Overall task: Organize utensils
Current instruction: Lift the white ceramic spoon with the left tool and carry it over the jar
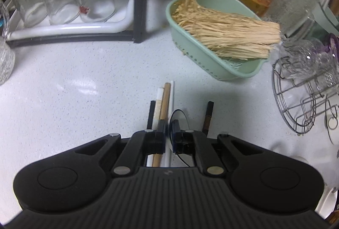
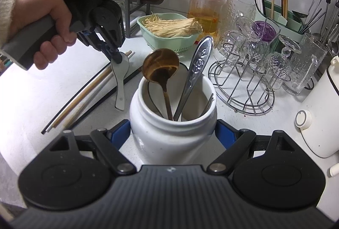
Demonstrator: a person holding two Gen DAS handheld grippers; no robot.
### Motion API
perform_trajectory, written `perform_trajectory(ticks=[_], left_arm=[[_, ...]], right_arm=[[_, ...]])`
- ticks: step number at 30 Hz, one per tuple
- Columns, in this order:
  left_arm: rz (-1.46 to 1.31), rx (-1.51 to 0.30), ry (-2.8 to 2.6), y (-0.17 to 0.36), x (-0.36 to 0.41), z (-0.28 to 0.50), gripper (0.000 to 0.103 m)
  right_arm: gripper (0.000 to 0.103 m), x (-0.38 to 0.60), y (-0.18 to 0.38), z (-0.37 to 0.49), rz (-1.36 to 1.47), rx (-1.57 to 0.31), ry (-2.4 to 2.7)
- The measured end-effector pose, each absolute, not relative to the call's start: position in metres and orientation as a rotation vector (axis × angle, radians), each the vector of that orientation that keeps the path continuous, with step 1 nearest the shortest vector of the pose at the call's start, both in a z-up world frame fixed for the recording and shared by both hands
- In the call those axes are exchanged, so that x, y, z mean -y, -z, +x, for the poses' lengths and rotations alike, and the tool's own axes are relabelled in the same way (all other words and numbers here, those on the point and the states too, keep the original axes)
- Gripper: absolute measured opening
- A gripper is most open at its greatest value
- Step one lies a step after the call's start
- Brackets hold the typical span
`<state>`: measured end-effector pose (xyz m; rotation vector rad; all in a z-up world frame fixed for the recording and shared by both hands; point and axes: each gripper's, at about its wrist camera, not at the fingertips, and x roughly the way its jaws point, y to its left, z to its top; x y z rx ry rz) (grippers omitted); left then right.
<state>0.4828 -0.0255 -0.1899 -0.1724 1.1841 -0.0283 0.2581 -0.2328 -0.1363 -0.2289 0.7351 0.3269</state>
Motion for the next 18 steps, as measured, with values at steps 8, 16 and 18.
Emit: perform_trajectory(ticks=[8, 16, 18], left_arm=[[-0.103, -1.09, 0.076, 0.163, 0.04, 0.469, 0.006], [-0.085, -0.978, 0.088, 0.125, 0.041, 0.449, 0.005], [-0.074, -0.946, 0.083, 0.113, 0.043, 0.443, 0.005]], right_arm=[[0.089, 0.23, 0.136, 0.258, -0.234, -0.736, -0.313], [0.089, 0.229, 0.135, 0.262, -0.236, -0.746, -0.321], [0.089, 0.23, 0.135, 0.263, -0.237, -0.742, -0.325]])
